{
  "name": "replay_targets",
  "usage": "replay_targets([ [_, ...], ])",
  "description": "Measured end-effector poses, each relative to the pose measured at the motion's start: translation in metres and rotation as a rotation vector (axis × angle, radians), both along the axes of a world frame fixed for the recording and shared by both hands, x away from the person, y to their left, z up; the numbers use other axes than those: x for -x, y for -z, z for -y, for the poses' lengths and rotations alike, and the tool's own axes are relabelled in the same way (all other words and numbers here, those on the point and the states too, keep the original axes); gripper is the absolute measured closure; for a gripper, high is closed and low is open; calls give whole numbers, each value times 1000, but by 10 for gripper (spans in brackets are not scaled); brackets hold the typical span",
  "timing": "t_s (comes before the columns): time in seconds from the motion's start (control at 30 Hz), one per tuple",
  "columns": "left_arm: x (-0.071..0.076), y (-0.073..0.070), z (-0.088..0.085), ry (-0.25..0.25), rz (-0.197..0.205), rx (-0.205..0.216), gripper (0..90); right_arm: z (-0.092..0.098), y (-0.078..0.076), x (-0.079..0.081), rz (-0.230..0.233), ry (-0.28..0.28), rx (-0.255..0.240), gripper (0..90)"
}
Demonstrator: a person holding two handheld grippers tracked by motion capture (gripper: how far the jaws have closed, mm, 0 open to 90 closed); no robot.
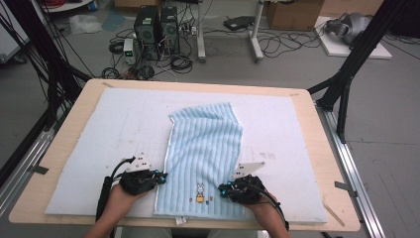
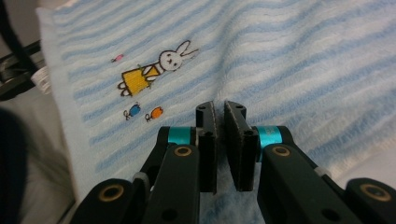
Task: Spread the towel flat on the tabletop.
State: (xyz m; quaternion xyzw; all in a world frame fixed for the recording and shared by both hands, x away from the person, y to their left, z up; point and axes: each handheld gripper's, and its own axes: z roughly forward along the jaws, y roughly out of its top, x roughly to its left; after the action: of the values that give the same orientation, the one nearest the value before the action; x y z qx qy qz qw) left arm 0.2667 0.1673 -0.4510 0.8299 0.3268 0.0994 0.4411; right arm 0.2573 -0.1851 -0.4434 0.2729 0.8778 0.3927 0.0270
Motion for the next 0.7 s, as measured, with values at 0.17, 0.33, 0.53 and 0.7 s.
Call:
replay_targets([
  [0.17, -1, -5, -6, -74, 22, 76, 701, 2, -8, -5, 19, 43, -71, 607],
  [0.33, -15, -16, -14, -158, 74, 136, 518, -8, -14, -34, 98, 197, -67, 465],
  [0.53, -31, -23, -23, -198, 83, 148, 506, -45, -2, -56, 102, 148, 32, 573],
  [0.7, -38, -24, -30, -220, 81, 152, 508, -49, 0, -53, 76, 67, 38, 827],
])
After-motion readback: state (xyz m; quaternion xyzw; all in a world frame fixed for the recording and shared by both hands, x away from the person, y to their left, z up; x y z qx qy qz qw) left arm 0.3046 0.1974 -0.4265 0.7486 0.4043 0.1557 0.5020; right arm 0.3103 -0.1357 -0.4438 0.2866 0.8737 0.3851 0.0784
